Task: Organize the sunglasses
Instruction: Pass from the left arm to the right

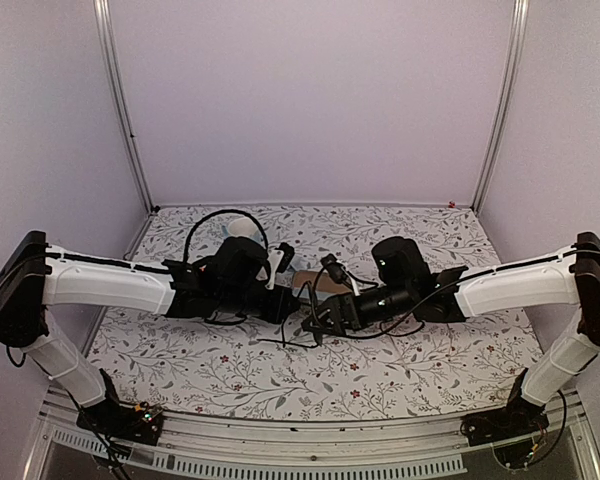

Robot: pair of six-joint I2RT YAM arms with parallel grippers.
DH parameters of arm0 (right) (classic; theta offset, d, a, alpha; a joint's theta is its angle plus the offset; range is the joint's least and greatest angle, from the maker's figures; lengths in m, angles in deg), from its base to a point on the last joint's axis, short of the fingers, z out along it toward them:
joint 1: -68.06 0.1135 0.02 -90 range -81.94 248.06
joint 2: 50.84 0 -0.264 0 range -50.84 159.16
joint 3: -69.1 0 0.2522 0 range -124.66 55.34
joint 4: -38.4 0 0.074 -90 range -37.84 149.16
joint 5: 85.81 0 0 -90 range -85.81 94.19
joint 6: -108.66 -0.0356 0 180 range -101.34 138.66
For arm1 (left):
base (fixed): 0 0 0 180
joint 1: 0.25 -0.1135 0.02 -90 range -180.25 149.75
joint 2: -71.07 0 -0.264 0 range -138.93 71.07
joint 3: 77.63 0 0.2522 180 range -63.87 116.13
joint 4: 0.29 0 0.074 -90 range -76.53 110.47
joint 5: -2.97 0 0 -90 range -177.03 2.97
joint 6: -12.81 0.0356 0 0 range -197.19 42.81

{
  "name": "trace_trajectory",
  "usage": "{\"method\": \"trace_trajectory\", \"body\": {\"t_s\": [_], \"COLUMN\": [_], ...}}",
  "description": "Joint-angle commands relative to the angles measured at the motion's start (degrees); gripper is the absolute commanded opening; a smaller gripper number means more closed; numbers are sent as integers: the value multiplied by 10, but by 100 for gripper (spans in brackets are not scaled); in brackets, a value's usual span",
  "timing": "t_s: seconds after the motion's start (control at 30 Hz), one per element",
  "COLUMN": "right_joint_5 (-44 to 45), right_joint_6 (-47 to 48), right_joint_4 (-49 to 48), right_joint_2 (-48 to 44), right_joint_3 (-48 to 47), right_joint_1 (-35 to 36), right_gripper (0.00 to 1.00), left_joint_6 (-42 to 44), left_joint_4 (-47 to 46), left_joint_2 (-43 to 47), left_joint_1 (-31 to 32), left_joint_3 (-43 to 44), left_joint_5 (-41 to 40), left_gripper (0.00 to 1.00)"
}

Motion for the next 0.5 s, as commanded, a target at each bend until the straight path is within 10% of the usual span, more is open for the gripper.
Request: {"method": "trace_trajectory", "body": {"t_s": [0.0, 0.47], "right_joint_5": [-21, -35], "right_joint_6": [-14, -31], "right_joint_4": [-32, -59], "right_joint_2": [17, 31], "right_joint_3": [11, 19], "right_joint_1": [2, 1], "right_gripper": [84, 58], "left_joint_6": [3, 0], "left_joint_4": [-20, -23], "left_joint_2": [-2, 8], "left_joint_1": [9, 9], "left_joint_3": [12, 4], "left_joint_5": [-9, -16], "left_gripper": [0, 0]}}
